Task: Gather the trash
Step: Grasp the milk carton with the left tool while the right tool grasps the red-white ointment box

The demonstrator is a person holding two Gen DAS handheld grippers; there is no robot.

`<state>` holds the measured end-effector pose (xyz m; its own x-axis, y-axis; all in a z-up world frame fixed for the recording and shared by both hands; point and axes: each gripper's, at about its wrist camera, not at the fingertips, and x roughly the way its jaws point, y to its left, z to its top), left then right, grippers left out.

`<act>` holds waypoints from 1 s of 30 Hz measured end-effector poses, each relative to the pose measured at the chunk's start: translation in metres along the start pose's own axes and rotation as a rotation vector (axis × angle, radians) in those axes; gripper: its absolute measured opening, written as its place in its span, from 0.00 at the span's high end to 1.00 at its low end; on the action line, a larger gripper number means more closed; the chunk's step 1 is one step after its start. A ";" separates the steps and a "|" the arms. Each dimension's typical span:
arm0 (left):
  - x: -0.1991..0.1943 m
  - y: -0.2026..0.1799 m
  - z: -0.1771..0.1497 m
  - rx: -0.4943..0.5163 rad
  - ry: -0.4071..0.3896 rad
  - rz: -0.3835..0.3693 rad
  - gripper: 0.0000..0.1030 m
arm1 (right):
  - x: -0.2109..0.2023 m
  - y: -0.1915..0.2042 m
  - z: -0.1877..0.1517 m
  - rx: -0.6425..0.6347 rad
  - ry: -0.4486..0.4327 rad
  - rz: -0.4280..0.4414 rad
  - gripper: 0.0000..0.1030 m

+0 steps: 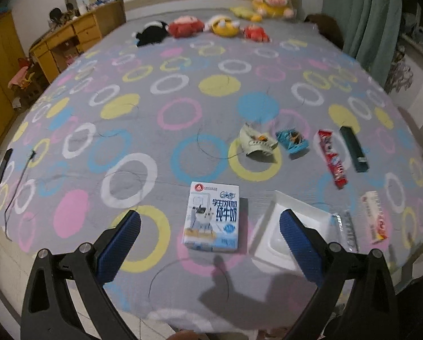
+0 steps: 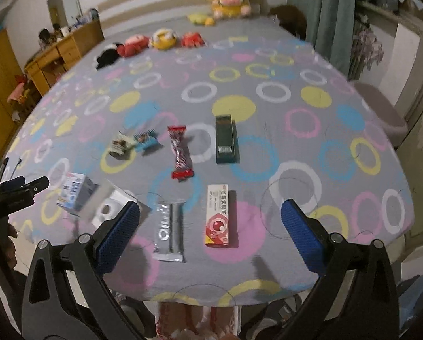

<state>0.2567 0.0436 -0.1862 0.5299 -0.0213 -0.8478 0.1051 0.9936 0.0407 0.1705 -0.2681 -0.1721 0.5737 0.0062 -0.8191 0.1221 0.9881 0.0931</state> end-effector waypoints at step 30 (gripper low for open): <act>0.136 0.010 -0.005 -0.016 0.267 -0.002 0.07 | 0.177 -0.013 -0.027 0.037 0.337 -0.095 0.05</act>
<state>0.3253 0.0511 -0.3040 0.2886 0.0042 -0.9574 0.0921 0.9952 0.0321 0.2488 -0.2761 -0.3339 0.2595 -0.0292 -0.9653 0.1948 0.9806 0.0227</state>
